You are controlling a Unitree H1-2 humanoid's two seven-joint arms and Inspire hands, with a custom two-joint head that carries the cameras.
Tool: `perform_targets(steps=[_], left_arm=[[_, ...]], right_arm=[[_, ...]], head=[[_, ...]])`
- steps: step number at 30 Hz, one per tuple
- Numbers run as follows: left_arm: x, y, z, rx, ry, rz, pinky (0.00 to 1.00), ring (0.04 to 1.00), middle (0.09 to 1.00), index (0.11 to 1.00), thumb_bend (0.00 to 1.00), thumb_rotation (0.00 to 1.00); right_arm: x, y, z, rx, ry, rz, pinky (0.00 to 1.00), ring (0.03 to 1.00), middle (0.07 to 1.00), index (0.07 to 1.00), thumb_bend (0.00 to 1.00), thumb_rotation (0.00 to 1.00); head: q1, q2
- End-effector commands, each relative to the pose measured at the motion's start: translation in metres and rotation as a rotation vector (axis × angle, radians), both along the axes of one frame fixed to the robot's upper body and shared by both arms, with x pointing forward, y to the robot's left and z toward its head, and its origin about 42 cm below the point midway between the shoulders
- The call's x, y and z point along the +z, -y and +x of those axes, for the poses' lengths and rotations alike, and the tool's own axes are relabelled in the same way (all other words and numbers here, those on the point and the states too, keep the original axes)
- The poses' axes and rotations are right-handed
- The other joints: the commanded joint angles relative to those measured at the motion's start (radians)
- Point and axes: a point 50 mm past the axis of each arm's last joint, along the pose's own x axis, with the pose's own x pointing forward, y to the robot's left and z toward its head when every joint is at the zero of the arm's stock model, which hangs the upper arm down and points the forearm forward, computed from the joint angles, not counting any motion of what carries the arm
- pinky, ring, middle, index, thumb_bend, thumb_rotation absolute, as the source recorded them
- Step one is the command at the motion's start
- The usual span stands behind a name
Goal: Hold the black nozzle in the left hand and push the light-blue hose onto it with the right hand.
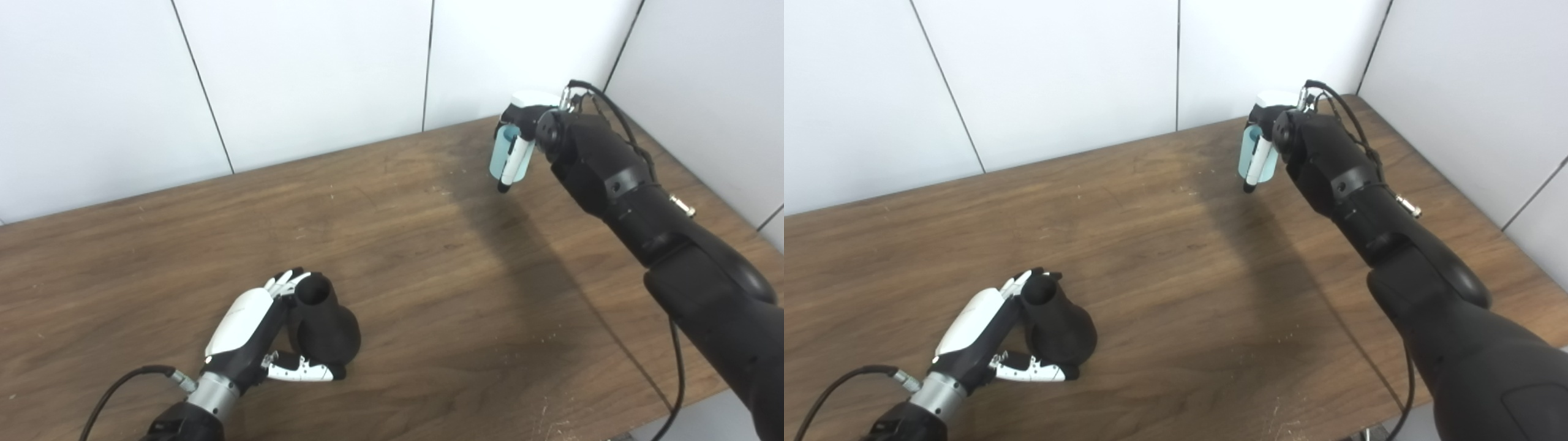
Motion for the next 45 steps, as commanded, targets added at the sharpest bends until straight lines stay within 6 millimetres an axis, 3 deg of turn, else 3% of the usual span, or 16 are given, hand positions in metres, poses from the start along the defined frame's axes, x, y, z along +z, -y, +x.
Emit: perform_targets(steps=[1, 7, 12, 13, 14, 17, 24, 39, 45], left_arm=[[-0.057, -0.034, -0.027, 0.03, -0.253, 0.215, 1.0, 1.0, 0.901, 0.483, 0.52, 0.05], [-0.056, -0.034, -0.027, 0.028, -0.254, 0.215, 1.0, 1.0, 0.901, 0.483, 0.52, 0.05], [-0.055, -0.033, -0.027, 0.027, -0.258, 0.215, 1.0, 1.0, 0.901, 0.483, 0.52, 0.05], [-0.055, -0.032, -0.028, 0.026, -0.259, 0.215, 1.0, 1.0, 0.9, 0.483, 0.52, 0.05], [-0.055, -0.032, -0.028, 0.025, -0.259, 0.215, 1.0, 1.0, 0.9, 0.483, 0.52, 0.05], [-0.054, -0.032, -0.028, 0.024, -0.265, 0.216, 1.0, 1.0, 0.898, 0.483, 0.52, 0.05], [-0.05, -0.034, -0.026, 0.026, -0.272, 0.218, 1.0, 1.0, 0.897, 0.483, 0.52, 0.05], [-0.046, -0.034, -0.02, 0.04, -0.263, 0.218, 1.0, 1.0, 0.896, 0.483, 0.52, 0.05], [-0.046, -0.034, -0.02, 0.043, -0.257, 0.215, 1.0, 1.0, 0.896, 0.483, 0.52, 0.05]], right_arm=[[0.038, 0.006, 0.006, 0.007, 0.118, -0.041, 0.62, 0.7, 0.756, 0.727, 0.9, 0.02], [0.036, 0.006, 0.004, 0.014, 0.14, -0.068, 0.6, 0.672, 0.722, 0.695, 0.88, 0.02], [0.036, 0.008, 0.004, 0.031, 0.181, -0.095, 0.52, 0.576, 0.635, 0.619, 0.83, 0.0], [0.035, 0.009, 0.004, 0.034, 0.19, -0.102, 0.48, 0.481, 0.552, 0.57, 0.64, 0.0], [0.035, 0.01, 0.004, 0.037, 0.196, -0.106, 0.46, 0.449, 0.525, 0.554, 0.58, 0.0], [0.033, 0.012, 0.004, 0.048, 0.213, -0.129, 0.42, 0.414, 0.486, 0.544, 0.52, 0.0], [0.026, 0.011, 0.004, 0.083, 0.23, -0.171, 0.35, 0.417, 0.507, 0.486, 0.5, 0.0], [0.022, 0.007, 0.002, 0.131, 0.283, -0.216, 0.38, 0.44, 0.493, 0.451, 0.5, 0.0], [0.03, 0.004, -0.002, 0.134, 0.33, -0.17, 0.32, 0.42, 0.496, 0.453, 0.5, 0.0]], head=[[0.0, 0.004], [0.002, 0.008], [0.002, 0.01], [0.001, 0.011], [0.001, 0.011], [0.004, 0.012], [0.006, 0.015], [0.015, 0.014], [0.033, 0.015]])
